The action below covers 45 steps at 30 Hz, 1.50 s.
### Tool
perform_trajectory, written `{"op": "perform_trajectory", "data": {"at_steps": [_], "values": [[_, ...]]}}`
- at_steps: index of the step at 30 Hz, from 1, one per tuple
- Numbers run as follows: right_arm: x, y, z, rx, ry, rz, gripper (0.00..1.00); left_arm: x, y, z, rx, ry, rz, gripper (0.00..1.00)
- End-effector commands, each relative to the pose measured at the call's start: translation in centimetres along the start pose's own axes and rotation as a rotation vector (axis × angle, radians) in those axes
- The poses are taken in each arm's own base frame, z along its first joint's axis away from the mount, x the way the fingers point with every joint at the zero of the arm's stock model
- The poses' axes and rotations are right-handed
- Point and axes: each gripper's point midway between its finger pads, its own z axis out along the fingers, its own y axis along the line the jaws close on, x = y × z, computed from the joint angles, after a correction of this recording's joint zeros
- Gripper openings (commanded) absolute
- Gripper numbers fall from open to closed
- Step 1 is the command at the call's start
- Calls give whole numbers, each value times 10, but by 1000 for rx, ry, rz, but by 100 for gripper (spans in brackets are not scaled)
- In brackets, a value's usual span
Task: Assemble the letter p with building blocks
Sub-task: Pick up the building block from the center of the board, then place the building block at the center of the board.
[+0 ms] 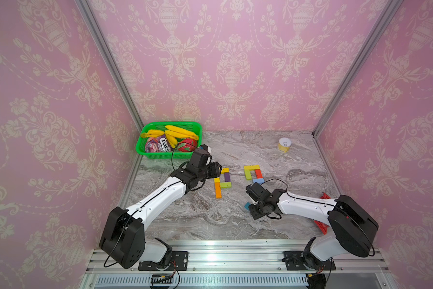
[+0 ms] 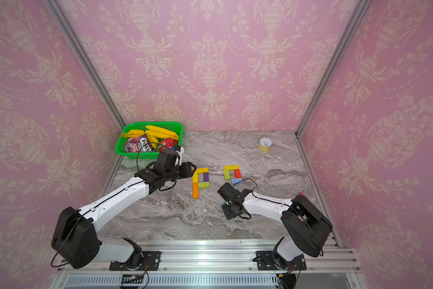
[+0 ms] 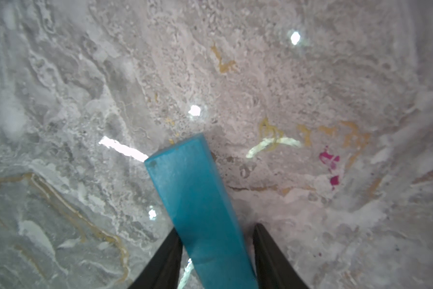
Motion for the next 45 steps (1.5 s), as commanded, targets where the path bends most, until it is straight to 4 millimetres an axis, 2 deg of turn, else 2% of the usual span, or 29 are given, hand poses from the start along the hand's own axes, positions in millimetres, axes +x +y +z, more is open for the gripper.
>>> {"op": "perform_trajectory", "data": {"at_steps": [1,3,5,6,10,15,21,25,27,33,40,45], "values": [[11,-10,5,80,68,-35,42,1,1,4,9,16,-8,52],[11,-12,6,97,80,-40,35,1,3,5,4,17,-7,52],[7,-14,6,120,77,-30,20,-1,4,6,1,13,-2,52],[3,-13,5,120,70,-26,17,-1,6,6,-4,15,-3,52],[-30,-4,-11,95,-23,15,17,-3,9,8,-3,17,2,52],[-64,-5,-25,89,-73,63,17,-3,13,12,-4,27,4,52],[-85,-16,-29,68,-78,146,17,-3,18,16,3,41,-7,52],[-88,-25,-23,65,-65,211,17,-4,19,15,5,41,-10,52],[-103,-26,-27,54,-95,233,16,-5,19,15,7,39,-9,52],[-108,-26,-18,51,-85,245,16,-8,17,15,13,41,-11,52],[-104,-30,-4,58,-58,278,17,-8,17,17,10,47,-14,52],[-104,-33,0,67,-58,299,21,-9,17,17,7,51,-12,52]]}}
